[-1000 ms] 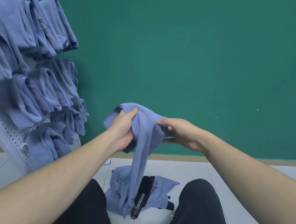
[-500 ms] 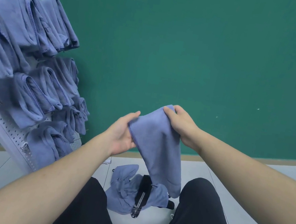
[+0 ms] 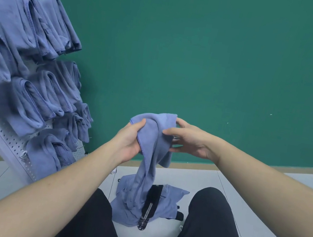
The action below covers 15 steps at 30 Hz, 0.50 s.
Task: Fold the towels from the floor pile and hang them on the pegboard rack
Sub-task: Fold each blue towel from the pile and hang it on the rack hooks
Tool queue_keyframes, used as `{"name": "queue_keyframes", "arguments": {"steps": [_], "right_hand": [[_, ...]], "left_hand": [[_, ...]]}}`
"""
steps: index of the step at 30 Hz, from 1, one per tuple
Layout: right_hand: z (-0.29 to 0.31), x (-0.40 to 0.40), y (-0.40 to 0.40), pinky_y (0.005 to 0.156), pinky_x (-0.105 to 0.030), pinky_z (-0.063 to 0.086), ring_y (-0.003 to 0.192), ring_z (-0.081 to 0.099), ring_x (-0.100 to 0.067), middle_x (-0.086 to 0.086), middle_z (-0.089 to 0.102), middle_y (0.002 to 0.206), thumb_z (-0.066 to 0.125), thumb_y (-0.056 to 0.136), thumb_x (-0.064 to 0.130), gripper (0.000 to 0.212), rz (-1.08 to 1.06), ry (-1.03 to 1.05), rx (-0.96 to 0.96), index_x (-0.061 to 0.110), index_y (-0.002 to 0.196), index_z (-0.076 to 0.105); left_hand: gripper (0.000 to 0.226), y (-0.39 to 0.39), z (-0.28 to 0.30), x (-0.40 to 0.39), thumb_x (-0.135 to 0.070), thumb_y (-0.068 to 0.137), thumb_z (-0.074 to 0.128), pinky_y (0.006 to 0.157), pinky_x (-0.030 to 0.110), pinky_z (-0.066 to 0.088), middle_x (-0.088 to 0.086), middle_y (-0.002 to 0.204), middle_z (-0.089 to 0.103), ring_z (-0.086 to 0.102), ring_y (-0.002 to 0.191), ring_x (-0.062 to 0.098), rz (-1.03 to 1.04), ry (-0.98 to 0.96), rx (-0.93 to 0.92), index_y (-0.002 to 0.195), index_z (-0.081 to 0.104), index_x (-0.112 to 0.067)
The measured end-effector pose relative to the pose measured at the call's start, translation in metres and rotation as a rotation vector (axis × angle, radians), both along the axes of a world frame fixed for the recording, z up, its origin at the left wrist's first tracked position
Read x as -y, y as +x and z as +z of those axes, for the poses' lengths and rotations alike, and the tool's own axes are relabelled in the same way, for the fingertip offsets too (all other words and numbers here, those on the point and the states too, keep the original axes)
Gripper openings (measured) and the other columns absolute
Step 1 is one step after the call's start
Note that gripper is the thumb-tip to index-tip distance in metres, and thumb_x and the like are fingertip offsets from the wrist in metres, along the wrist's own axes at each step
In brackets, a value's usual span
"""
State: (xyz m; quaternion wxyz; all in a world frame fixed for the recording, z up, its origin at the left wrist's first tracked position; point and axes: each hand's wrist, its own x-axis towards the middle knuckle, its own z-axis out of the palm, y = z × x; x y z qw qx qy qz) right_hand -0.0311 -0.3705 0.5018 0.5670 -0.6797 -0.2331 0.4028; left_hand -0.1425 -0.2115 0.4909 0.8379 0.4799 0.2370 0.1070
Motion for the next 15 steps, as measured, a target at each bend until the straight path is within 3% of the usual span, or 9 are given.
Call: {"name": "queue_keyframes", "arguments": {"steps": [2, 4, 8, 12, 15], "right_hand": [[0.000, -0.001, -0.001, 0.086, -0.034, 0.056, 0.089, 0.066, -0.017, -0.006, 0.069, 0.104, 0.069, 0.092, 0.011, 0.015, 0.013, 0.003, -0.051, 0.016, 0.104, 0.061], [0.000, -0.002, -0.002, 0.085, -0.032, 0.055, 0.086, 0.066, -0.015, -0.003, 0.071, 0.095, 0.067, 0.092, 0.008, 0.010, 0.022, -0.010, -0.060, 0.016, 0.089, 0.063], [0.001, -0.004, -0.002, 0.080, -0.031, 0.053, 0.080, 0.062, -0.014, 0.000, 0.066, 0.089, 0.066, 0.091, 0.013, 0.011, -0.053, -0.025, -0.029, 0.021, 0.088, 0.059], [0.000, -0.003, 0.002, 0.081, -0.032, 0.050, 0.088, 0.061, -0.015, 0.004, 0.064, 0.093, 0.066, 0.092, 0.028, 0.012, -0.106, -0.004, -0.021, 0.025, 0.100, 0.057], [0.001, -0.003, -0.003, 0.078, -0.030, 0.052, 0.082, 0.062, -0.014, 0.005, 0.067, 0.088, 0.068, 0.092, 0.036, 0.013, -0.139, -0.015, 0.027, 0.024, 0.090, 0.061]], "left_hand": [[0.020, 0.000, 0.001, -0.003, -0.024, 0.107, 0.046, 0.076, 0.037, 0.054, 0.011, 0.108, 0.072, 0.070, 0.095, 0.019, 0.033, -0.030, 0.003, 0.118, 0.057, -0.012], [0.015, 0.000, 0.002, -0.006, -0.023, 0.106, 0.048, 0.073, 0.037, 0.055, 0.012, 0.104, 0.072, 0.072, 0.089, 0.019, 0.061, -0.036, -0.004, 0.113, 0.058, -0.013], [0.013, -0.002, 0.005, -0.012, -0.023, 0.106, 0.049, 0.071, 0.036, 0.055, 0.009, 0.105, 0.072, 0.071, 0.088, 0.020, 0.074, 0.059, -0.034, 0.114, 0.058, -0.019], [0.011, -0.006, 0.003, -0.024, -0.025, 0.103, 0.056, 0.071, 0.032, 0.055, 0.002, 0.104, 0.074, 0.070, 0.085, 0.016, 0.136, 0.201, -0.123, 0.112, 0.061, -0.023], [0.014, -0.007, 0.002, -0.025, -0.025, 0.102, 0.056, 0.068, 0.030, 0.054, 0.002, 0.098, 0.074, 0.069, 0.081, 0.018, 0.130, 0.247, -0.188, 0.112, 0.064, -0.018]]}}
